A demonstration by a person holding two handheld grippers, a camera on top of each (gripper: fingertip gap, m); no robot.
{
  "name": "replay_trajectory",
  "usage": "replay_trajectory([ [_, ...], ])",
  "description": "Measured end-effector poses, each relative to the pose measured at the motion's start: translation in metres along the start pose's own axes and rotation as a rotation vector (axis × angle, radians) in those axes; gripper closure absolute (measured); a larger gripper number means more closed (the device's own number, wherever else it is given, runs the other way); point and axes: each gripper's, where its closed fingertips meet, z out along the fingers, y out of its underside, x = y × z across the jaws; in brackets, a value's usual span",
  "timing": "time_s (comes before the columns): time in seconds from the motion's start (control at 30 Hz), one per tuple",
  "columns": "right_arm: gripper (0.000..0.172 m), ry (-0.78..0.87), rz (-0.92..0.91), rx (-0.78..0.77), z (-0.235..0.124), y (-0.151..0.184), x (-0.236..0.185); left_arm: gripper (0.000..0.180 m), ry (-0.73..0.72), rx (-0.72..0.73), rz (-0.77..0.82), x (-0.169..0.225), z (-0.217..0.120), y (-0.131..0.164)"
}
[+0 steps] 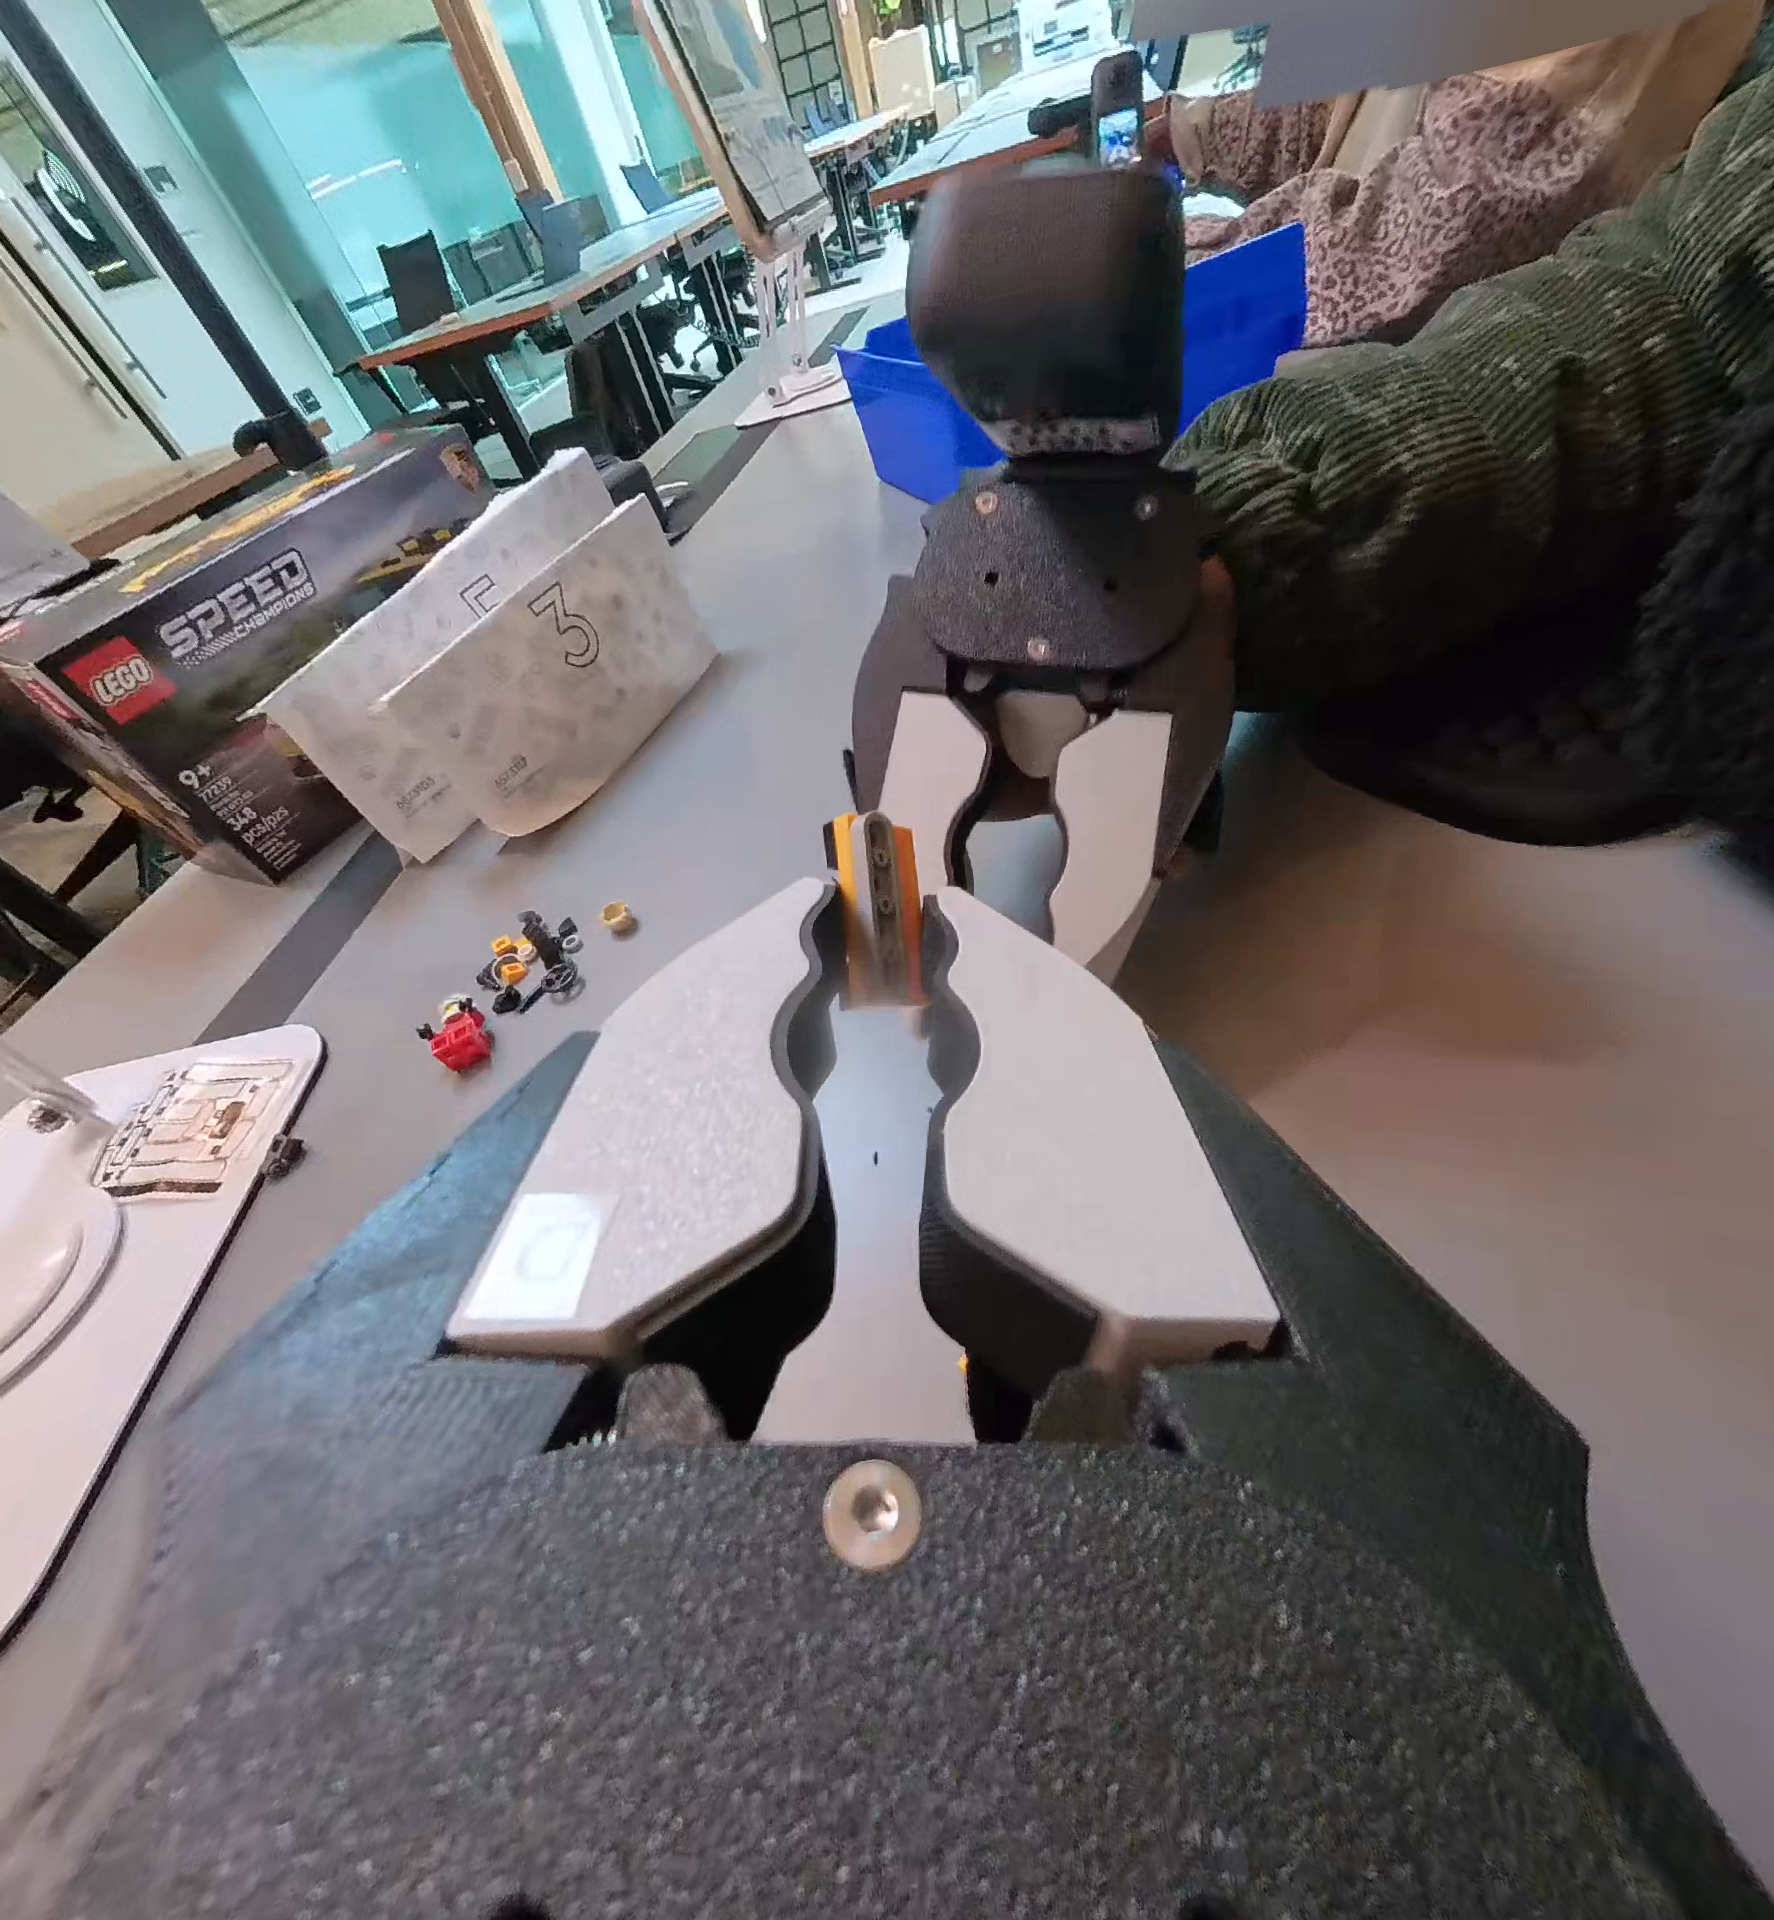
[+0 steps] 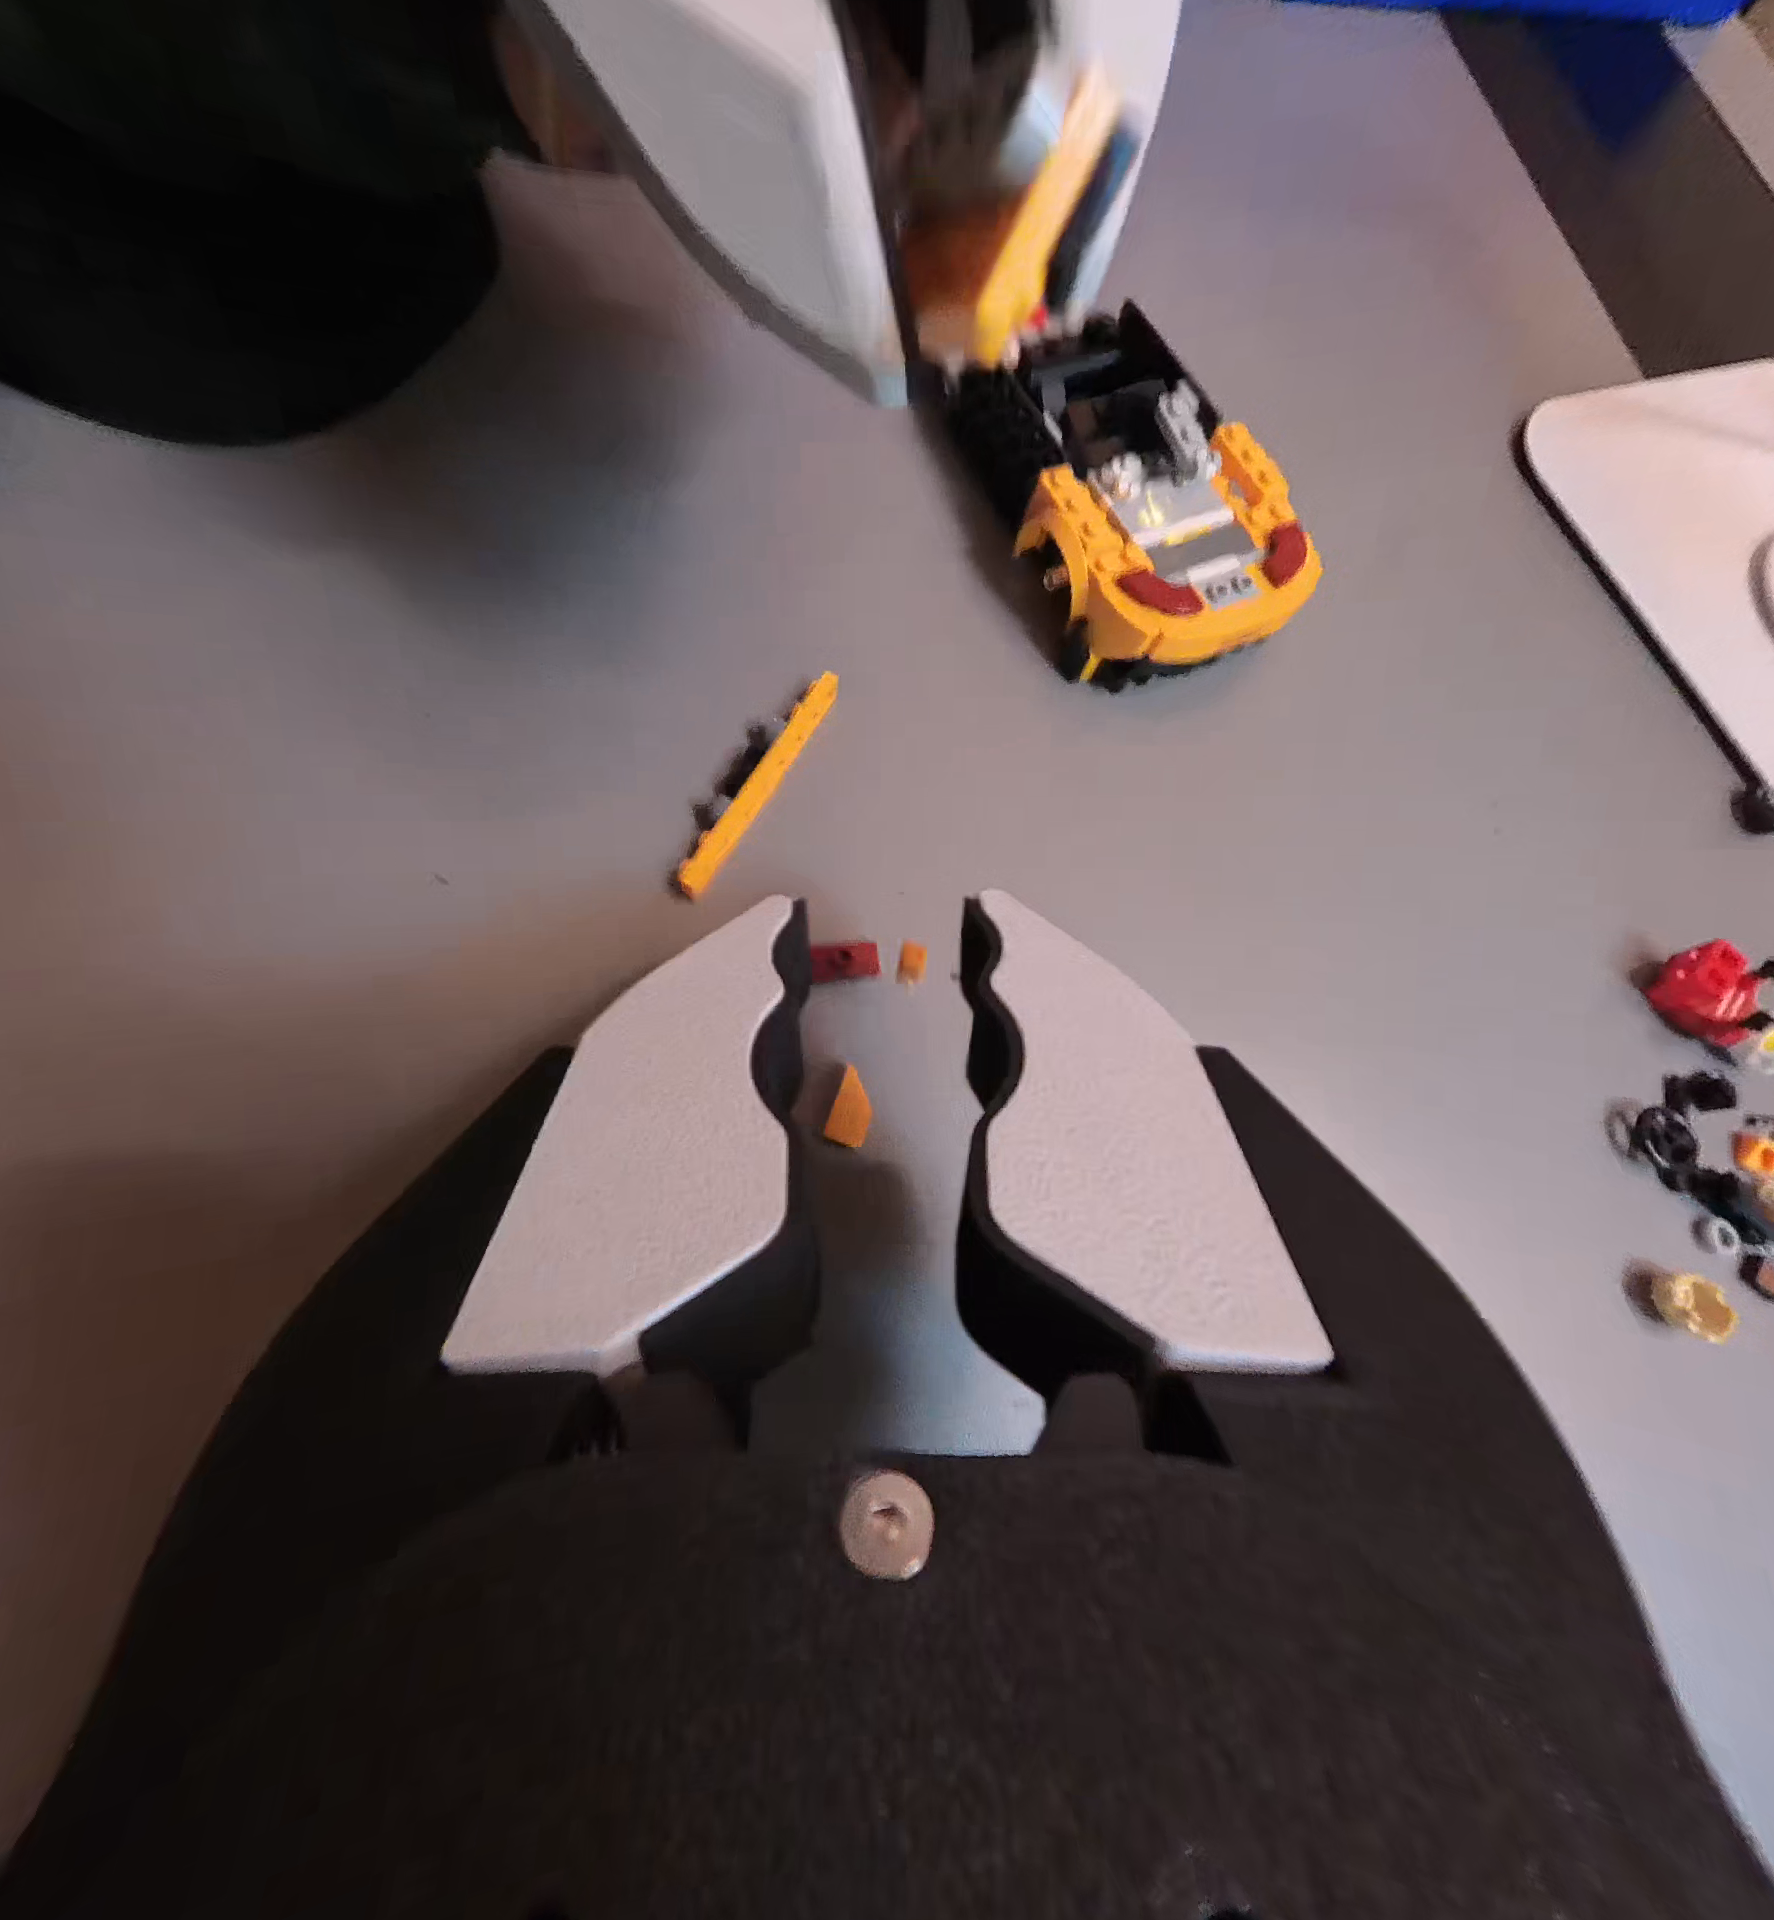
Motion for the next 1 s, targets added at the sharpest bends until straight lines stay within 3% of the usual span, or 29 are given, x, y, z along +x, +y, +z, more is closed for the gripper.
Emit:
replay_trajectory([
  [0.17, 0.137, -0.108, 0.141, 0.267, -0.027, -0.043, -0.005, 0.167, 0.006, -0.020, 0.046, 0.005, 0.004, 0.004],
  [0.33, 0.153, -0.188, 0.305, 0.445, -0.045, -0.072, -0.003, 0.167, -0.019, -0.070, 0.161, 0.014, 0.011, 0.006],
  [0.43, 0.162, -0.182, 0.316, 0.430, -0.041, -0.071, -0.004, 0.167, -0.034, -0.079, 0.199, 0.016, 0.014, 0.005],
  [0.7, 0.162, -0.030, 0.163, 0.399, -0.040, -0.071, 0.001, 0.167, -0.083, -0.082, 0.226, 0.009, 0.012, 0.004],
  [0.83, 0.162, -0.012, 0.238, 0.368, -0.038, -0.067, 0.008, 0.166, -0.167, -0.128, 0.349, 0.002, 0.010, 0.005],
  [1.0, 0.162, -0.011, 0.281, 0.330, -0.034, -0.061, 0.010, 0.171, -0.158, -0.145, 0.332, 0.001, 0.008, 0.006],
])
